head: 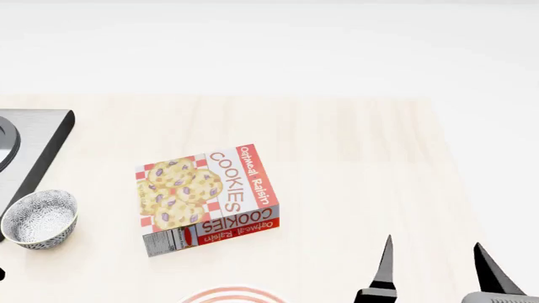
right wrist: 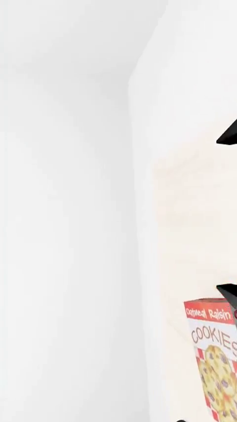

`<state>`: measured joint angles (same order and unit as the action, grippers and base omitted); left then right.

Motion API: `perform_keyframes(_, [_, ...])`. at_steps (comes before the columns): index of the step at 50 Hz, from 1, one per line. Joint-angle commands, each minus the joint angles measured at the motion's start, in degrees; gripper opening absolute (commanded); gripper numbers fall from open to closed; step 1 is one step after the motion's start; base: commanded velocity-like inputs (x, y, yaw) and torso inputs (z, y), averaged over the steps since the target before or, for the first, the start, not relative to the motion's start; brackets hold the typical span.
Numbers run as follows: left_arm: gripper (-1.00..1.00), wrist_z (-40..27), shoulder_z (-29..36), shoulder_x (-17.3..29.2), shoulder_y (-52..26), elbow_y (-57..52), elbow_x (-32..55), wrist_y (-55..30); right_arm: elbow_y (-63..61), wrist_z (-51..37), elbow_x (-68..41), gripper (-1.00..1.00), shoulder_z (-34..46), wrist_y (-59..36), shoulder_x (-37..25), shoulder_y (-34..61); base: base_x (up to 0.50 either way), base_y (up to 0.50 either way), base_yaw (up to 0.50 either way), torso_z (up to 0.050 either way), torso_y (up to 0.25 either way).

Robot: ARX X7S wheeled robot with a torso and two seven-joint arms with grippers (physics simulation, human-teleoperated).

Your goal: Pick the akita bowl next to the plate and place it on the plate.

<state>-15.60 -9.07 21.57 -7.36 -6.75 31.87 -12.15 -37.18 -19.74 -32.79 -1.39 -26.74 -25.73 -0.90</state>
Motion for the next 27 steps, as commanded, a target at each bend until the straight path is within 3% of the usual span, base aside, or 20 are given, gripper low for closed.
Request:
perform_keyframes(1, [1.00, 0.24, 0.07, 0.07, 0.00, 0.21, 0.12, 0.40, -1.16, -1.18, 2.49, 1.00, -0.73, 1.39, -0.71, -1.34, 0.00, 0.00, 0.00, 0.000, 0.000])
perform_keyframes(27, [1.00, -0.54, 0.10, 1.35, 0.75, -3.97, 1.16, -1.02, -7.23, -4.61, 0.90, 1.00, -4.81, -0.66, -2.97, -2.84, 0.00, 0.00, 0.00, 0.000, 0.000])
